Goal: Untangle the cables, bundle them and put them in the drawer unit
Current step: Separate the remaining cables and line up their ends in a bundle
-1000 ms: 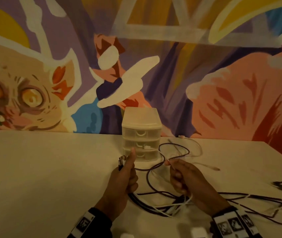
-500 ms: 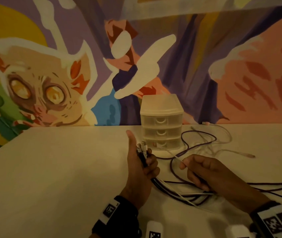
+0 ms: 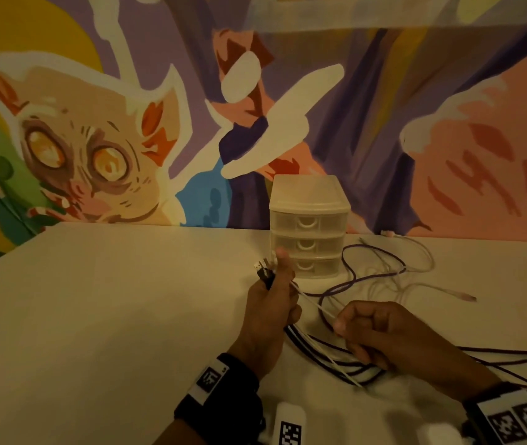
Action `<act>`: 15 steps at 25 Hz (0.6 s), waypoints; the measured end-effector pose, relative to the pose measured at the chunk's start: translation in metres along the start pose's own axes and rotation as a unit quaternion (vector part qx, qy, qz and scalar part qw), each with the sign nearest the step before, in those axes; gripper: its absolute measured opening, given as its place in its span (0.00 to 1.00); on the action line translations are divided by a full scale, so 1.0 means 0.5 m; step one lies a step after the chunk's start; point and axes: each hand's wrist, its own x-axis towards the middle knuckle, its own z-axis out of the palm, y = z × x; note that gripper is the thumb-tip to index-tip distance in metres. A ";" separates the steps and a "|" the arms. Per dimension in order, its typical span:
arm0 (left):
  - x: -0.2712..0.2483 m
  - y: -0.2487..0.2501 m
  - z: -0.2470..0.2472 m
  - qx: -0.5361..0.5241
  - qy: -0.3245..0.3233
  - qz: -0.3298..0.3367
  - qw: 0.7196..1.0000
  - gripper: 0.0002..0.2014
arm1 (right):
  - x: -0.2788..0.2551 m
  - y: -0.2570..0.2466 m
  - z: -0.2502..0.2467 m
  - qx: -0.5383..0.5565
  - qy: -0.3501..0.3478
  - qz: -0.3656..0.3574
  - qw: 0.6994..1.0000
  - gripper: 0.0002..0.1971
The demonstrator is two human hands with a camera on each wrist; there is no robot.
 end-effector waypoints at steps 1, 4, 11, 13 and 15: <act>0.002 0.004 -0.002 -0.021 0.013 0.002 1.000 0.26 | -0.004 -0.001 -0.006 -0.002 -0.019 -0.017 1.000 0.11; 0.010 0.010 -0.013 -0.075 0.061 -0.016 0.995 0.29 | -0.023 -0.002 -0.027 0.020 -0.069 -0.062 0.995 0.12; 0.024 0.027 -0.037 -0.156 0.075 -0.026 0.985 0.32 | -0.025 0.002 -0.041 0.097 0.017 -0.085 0.992 0.23; 0.024 0.042 -0.038 -0.162 0.056 -0.017 0.985 0.32 | -0.031 -0.006 -0.056 0.120 0.058 -0.115 0.984 0.18; 0.018 0.051 -0.034 -0.161 0.035 -0.009 0.986 0.32 | -0.037 -0.016 -0.062 0.155 0.086 -0.133 0.975 0.16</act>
